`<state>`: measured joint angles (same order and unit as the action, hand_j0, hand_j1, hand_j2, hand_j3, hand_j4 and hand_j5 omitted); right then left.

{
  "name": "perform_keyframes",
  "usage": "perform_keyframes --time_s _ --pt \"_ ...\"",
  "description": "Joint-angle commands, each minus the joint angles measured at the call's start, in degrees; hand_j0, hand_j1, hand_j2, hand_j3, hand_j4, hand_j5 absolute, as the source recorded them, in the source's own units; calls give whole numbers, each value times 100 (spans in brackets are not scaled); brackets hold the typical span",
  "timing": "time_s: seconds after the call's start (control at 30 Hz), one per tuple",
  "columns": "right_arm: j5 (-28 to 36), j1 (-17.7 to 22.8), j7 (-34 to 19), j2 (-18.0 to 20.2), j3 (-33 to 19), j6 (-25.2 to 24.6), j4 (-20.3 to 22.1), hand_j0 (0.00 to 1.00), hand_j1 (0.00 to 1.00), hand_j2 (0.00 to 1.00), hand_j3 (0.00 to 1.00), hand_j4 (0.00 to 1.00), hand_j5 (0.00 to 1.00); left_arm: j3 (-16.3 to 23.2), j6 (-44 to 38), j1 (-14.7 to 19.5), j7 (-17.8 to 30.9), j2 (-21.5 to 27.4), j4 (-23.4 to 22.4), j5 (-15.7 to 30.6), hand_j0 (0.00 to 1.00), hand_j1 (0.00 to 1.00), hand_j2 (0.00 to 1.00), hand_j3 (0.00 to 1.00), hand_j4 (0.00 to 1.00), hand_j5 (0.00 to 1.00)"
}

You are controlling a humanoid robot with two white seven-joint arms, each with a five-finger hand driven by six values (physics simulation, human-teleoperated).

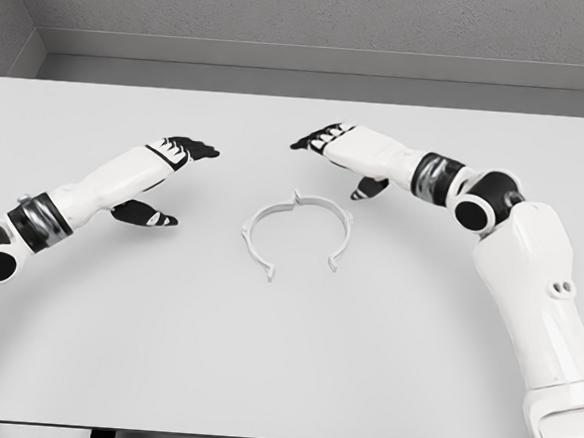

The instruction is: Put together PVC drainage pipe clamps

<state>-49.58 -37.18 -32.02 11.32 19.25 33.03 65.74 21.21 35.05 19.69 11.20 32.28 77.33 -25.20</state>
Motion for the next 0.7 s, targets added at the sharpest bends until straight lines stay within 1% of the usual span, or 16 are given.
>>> perform_keyframes --time_s 0.0,0.07,0.17,0.23,0.33,0.43,0.67 --pt "19 -9 3 -69 26 -24 -79 100 100 100 100 100 100 -3 -5 0 -3 6 1 41 100 100 100 100 100 100" --pt "10 -114 12 -113 17 -24 -308 100 100 100 100 100 100 -3 -5 0 -3 6 1 41 100 100 100 100 100 100" --pt "10 -184 12 -122 17 -24 -387 100 100 100 100 100 100 -3 -5 0 -3 6 1 41 100 100 100 100 100 100" --pt "10 -246 12 -130 17 -24 -571 100 100 100 100 100 100 -3 -5 0 -3 6 1 41 100 100 100 100 100 100" --pt "-16 -273 12 -209 17 -33 -650 100 100 100 100 100 100 -3 -5 0 -3 6 1 41 100 100 100 100 100 100" --pt "-69 -343 20 -271 17 -33 -844 100 100 100 100 100 100 -3 -5 0 -3 6 1 41 100 100 100 100 100 100" --pt "-113 -325 3 -289 26 -24 -835 100 100 100 100 100 100 -3 -5 0 -3 6 1 41 100 100 100 100 100 100"
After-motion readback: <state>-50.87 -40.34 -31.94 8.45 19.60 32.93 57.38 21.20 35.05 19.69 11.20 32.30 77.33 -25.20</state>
